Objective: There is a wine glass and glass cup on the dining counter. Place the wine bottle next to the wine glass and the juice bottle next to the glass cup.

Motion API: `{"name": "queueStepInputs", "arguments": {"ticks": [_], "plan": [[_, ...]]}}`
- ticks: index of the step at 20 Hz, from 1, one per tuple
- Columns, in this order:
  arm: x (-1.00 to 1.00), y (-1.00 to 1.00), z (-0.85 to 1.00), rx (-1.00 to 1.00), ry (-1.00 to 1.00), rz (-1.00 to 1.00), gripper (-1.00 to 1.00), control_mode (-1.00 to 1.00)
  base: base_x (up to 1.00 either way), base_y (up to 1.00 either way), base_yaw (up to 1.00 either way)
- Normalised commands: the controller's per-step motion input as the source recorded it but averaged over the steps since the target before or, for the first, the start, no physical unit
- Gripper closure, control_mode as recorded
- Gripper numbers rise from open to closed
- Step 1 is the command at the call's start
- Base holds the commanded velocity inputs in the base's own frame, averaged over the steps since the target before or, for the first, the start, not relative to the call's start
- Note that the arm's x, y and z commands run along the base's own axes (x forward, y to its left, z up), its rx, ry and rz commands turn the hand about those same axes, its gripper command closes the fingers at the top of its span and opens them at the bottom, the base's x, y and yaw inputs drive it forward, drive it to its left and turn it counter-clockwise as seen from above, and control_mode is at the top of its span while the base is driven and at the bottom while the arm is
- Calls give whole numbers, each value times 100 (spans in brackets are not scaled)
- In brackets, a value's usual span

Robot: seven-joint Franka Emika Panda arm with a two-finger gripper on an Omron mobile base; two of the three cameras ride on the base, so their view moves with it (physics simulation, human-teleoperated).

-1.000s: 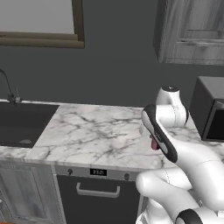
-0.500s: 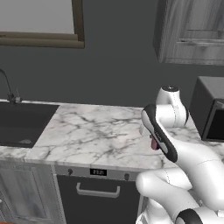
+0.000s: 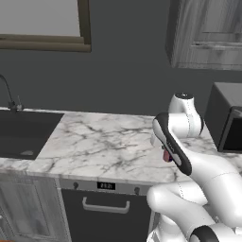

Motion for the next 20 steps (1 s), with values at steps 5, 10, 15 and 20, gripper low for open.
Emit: {"name": "queueStepInputs", "arguments": {"ticks": [5,10,15,20], "plan": [[0,0,0,0,0,0,100,100,-42,6,1],[0,0,0,0,0,0,100,100,-33,12,41],[0,0,0,0,0,0,100,100,-18,4,84],[0,0,0,0,0,0,100,100,-10,1,95]]}}
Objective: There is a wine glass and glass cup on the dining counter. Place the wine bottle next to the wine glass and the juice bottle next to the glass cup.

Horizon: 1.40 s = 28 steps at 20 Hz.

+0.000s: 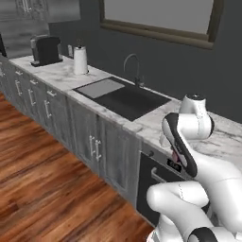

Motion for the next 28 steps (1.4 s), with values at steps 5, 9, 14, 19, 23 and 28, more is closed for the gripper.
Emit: {"name": "queueStepInputs", "arguments": {"ticks": [5,9,14,19,23,28], "plan": [[0,0,0,0,0,0,100,100,-8,1,92],[0,0,0,0,0,0,100,100,-2,4,86],[0,0,0,0,0,0,100,100,23,0,37],[0,0,0,0,0,0,100,100,67,0,0],[0,0,0,0,0,0,100,100,81,0,0],[0,0,0,0,0,0,100,100,88,-1,0]]}}
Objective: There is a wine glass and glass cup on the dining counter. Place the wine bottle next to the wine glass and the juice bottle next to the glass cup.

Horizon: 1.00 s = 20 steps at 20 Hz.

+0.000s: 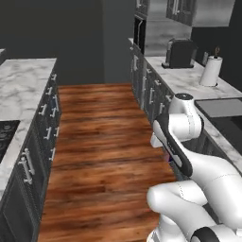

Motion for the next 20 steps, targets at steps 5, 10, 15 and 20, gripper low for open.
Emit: {"name": "queueStepInputs", "arguments": {"ticks": [5,10,15,20], "plan": [[0,0,0,0,0,0,100,100,90,0,0],[0,0,0,0,0,0,100,100,90,0,0],[0,0,0,0,0,0,100,100,93,0,0],[0,0,0,0,0,0,100,100,94,0,0]]}}
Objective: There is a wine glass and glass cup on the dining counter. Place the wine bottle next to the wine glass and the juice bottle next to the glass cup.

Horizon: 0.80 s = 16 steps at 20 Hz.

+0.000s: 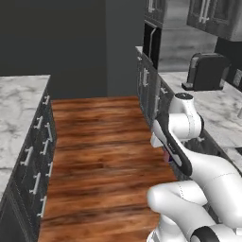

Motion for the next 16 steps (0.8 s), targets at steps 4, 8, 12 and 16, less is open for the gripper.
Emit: {"name": "queueStepInputs", "arguments": {"ticks": [4,8,12,16], "plan": [[0,0,0,0,0,0,100,100,94,0,2],[0,0,0,0,0,0,100,100,94,0,3],[0,0,0,0,0,0,100,100,94,0,4],[0,0,0,0,0,0,100,100,94,0,6]]}}
